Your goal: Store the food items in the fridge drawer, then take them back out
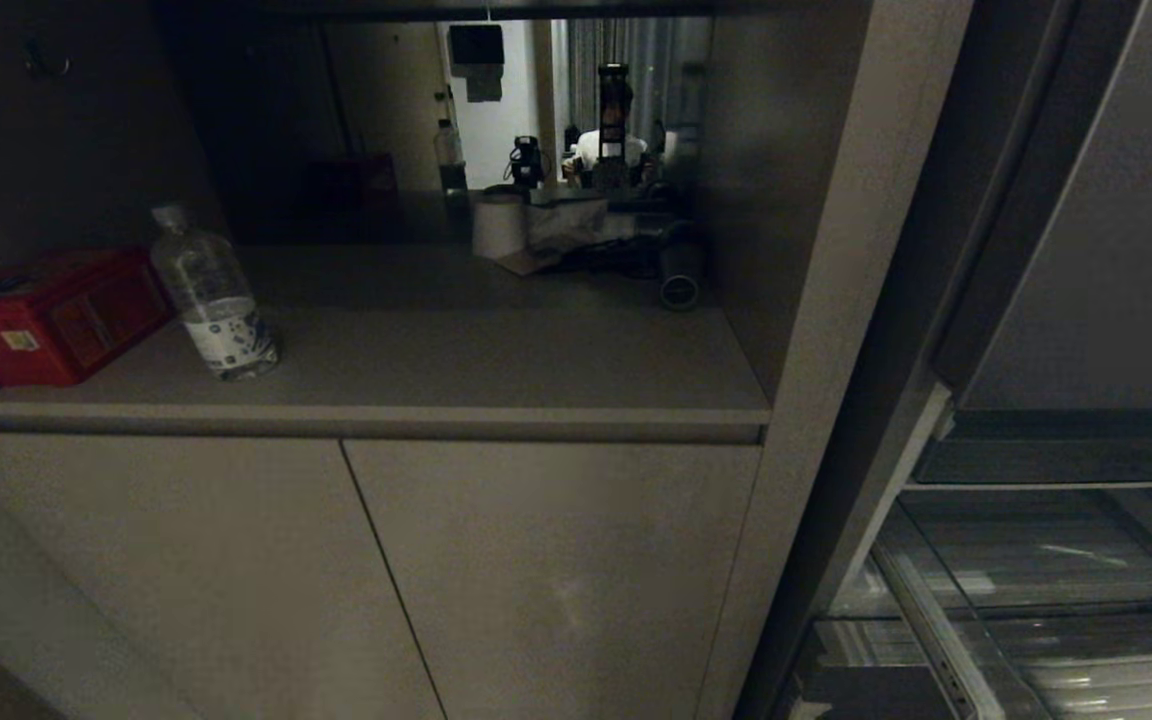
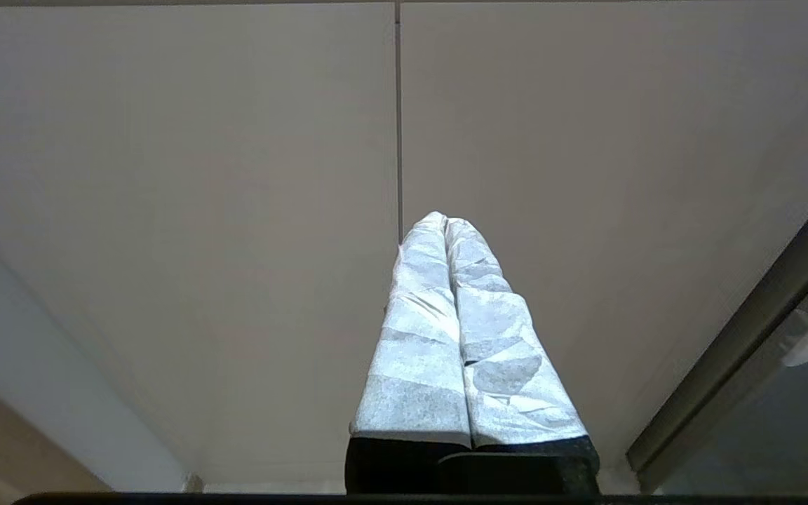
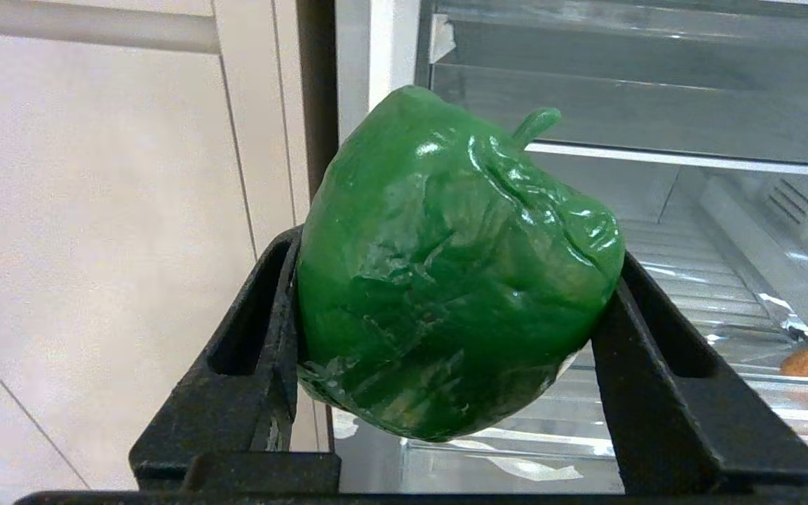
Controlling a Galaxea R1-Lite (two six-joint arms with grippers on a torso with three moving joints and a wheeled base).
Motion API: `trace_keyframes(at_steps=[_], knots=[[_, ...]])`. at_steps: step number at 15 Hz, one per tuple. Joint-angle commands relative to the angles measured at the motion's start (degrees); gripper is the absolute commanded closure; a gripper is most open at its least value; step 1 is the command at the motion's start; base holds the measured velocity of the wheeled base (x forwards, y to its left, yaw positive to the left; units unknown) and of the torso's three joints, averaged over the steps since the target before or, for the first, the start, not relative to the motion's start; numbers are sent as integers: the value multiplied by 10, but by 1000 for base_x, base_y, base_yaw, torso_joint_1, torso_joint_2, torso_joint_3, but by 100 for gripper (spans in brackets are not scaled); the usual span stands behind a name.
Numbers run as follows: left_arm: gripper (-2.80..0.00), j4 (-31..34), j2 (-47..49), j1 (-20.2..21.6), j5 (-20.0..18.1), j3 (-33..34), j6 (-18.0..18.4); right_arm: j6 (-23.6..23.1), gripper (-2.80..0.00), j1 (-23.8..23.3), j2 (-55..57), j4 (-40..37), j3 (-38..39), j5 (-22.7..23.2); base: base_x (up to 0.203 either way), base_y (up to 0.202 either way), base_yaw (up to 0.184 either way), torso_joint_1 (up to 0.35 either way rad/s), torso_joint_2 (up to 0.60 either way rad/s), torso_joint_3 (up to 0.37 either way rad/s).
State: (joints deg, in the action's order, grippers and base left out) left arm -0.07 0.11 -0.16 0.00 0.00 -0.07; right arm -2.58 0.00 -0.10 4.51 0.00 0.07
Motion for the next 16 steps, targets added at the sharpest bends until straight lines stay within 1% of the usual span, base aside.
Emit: trace_keyframes(at_steps=[1,13,16], knots=[[0,0,1,0,0,0,0,1,0,0,1,1,18,0,0,0,0,0,0,0],[0,0,1,0,0,0,0,16,0,0,1,1,18,-4,0,0,0,0,0,0],[0,0,1,0,0,0,1,16,0,0,1,2,18,-4,148,0,-2,0,-3,-1]])
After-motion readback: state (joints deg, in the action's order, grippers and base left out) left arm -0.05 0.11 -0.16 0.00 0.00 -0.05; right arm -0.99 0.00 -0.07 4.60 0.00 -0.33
